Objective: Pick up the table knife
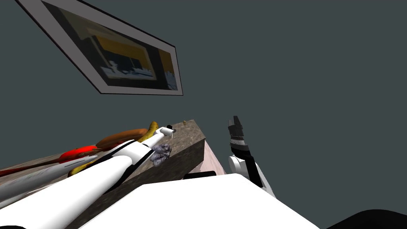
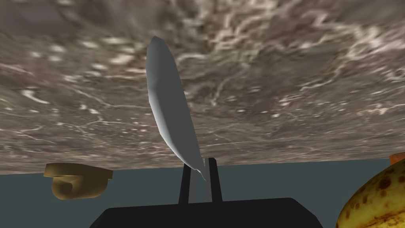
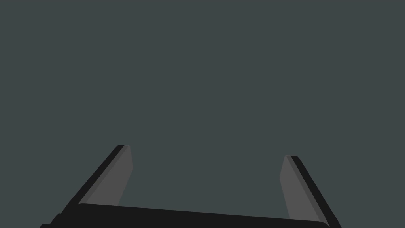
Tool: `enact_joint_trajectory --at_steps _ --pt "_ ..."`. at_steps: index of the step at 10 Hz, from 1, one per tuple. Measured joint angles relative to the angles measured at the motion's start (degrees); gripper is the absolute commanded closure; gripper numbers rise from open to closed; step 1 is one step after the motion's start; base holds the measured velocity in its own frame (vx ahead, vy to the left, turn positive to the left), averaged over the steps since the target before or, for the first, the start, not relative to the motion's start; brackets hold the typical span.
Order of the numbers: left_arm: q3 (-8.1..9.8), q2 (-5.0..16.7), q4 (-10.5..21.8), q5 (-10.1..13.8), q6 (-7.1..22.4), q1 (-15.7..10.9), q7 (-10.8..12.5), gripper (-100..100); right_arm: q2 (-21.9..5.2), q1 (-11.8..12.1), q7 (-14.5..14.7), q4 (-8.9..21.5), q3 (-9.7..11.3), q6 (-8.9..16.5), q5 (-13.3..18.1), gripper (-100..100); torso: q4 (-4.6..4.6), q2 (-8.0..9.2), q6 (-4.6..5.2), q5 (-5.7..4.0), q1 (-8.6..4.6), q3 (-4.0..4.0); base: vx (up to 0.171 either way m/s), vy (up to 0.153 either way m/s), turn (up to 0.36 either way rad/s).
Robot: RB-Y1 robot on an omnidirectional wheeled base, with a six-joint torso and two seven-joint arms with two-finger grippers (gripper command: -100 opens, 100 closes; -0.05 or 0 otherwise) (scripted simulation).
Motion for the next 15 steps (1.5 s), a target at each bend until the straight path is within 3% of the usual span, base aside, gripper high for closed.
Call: enact_joint_trajectory --at_steps 1,4,5,9,15 --pt "-1.65 0.9 -2.5 0.0 1.2 0.6 2.0 100 0.0 0.0 0.0 0.0 0.0 0.0 0.0 0 0.01 0.02 0.01 -0.01 0.02 0.02 -0.022 0.035 -0.03" --pt "-6.09 1.9 -4.5 0.8 2.6 0.4 6.7 100 0.0 0.0 0.0 0.0 0.0 0.0 0.0 0 -0.02 0.01 -0.01 -0.01 0.01 -0.01 -0.023 0.036 -0.047" --pt "-7.78 2.8 -6.8 0.9 3.6 0.9 8.6 100 0.0 0.0 0.0 0.0 0.0 0.0 0.0 0 -0.01 0.03 0.01 -0.02 0.01 0.01 -0.022 0.031 -0.031" --pt "-14.11 4.6 -10.9 1.8 6.2 1.0 15.1 100 0.0 0.0 0.0 0.0 0.0 0.0 0.0 0 -0.03 0.0 -0.03 -0.02 0.01 -0.02 -0.022 0.033 -0.042" --pt "-21.94 7.3 -17.3 2.7 9.9 1.8 24.3 100 0.0 0.0 0.0 0.0 0.0 0.0 0.0 0 -0.04 0.0 -0.07 0.04 0.05 -0.02 -0.018 0.024 -0.027"
